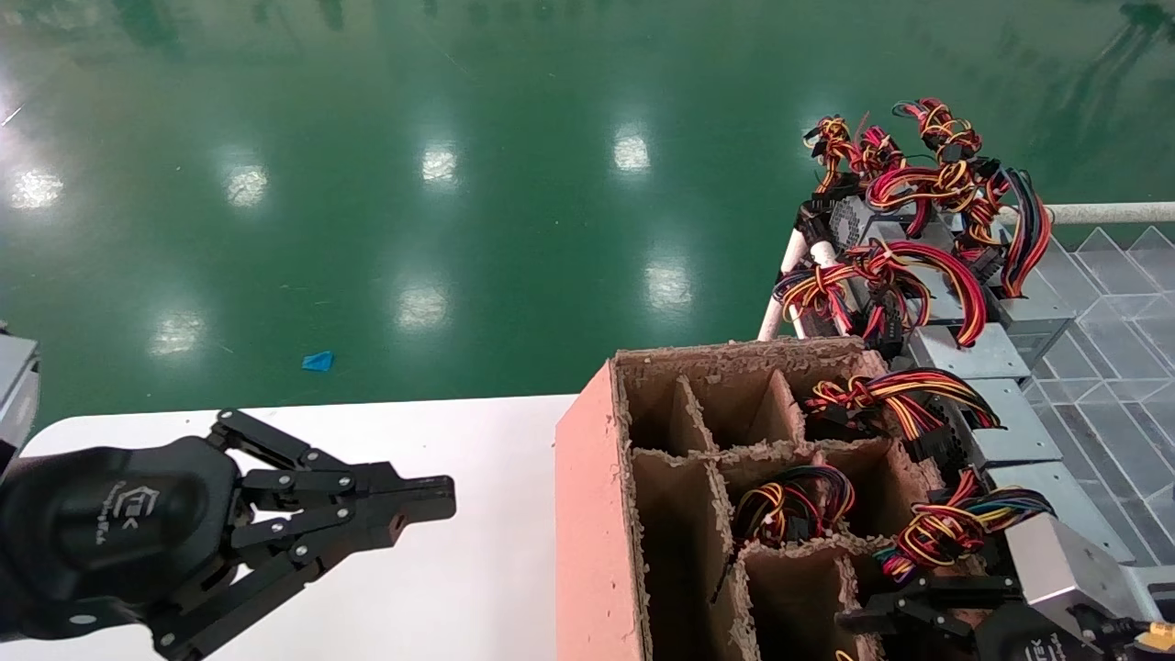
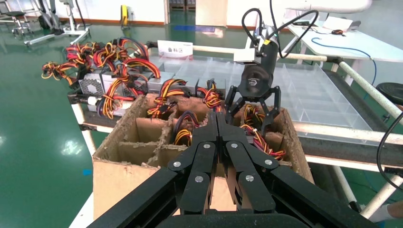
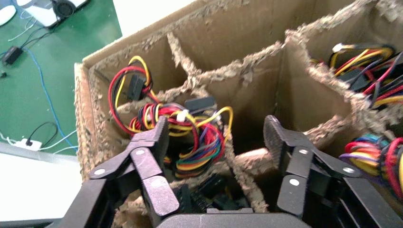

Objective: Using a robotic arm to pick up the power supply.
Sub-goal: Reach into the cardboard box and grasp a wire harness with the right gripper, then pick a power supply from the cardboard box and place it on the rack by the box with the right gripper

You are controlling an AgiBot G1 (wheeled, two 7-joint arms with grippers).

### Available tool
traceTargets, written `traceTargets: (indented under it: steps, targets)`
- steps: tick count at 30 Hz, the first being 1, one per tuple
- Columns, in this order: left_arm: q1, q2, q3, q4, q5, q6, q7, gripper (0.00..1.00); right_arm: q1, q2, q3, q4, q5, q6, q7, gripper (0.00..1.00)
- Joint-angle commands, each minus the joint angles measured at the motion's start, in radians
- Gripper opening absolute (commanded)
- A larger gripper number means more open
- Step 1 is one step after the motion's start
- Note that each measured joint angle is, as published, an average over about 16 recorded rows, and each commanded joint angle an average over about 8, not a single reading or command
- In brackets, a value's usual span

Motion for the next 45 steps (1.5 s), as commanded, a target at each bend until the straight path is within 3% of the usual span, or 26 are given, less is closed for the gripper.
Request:
traceTargets:
  steps: [1, 27, 36, 45]
  targets:
    - [0.0, 0.0, 0.0, 0.0, 0.0, 0.0, 0.0, 0.0, 0.012, -0.002, -0.021, -0.008, 0.002, 0.0, -0.007, 0.0]
    - [0.0, 0.0, 0.0, 0.0, 0.0, 0.0, 0.0, 0.0, 0.132, 0.048, -0.198, 0.032, 0.075, 0.007, -0.056, 0.0]
    - [0.0, 0.0, 0.0, 0.0, 0.0, 0.0, 0.0, 0.0, 0.166, 0.107, -0.196, 0.093, 0.195, 0.007, -0.064, 0.0]
    - [0.0, 0.0, 0.0, 0.0, 0.0, 0.0, 0.0, 0.0, 0.252, 0.181, -0.131, 0.165, 0.343, 0.021, -0.102, 0.0]
